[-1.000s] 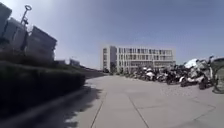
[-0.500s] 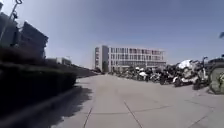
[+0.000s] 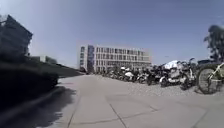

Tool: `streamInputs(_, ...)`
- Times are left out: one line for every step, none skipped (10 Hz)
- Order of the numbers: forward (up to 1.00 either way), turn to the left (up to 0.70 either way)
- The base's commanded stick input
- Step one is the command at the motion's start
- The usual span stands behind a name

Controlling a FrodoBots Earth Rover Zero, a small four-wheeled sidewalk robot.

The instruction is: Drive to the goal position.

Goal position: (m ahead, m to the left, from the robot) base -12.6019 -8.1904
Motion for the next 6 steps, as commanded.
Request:
streamInputs(0.65,-0.32)
streamInputs(0.65,-0.32)
streamInputs(0.65,-0.32)
streamInputs(0.65,-0.32)
streamInputs(0.65,-0.32)
streamInputs(0.64,-0.32)
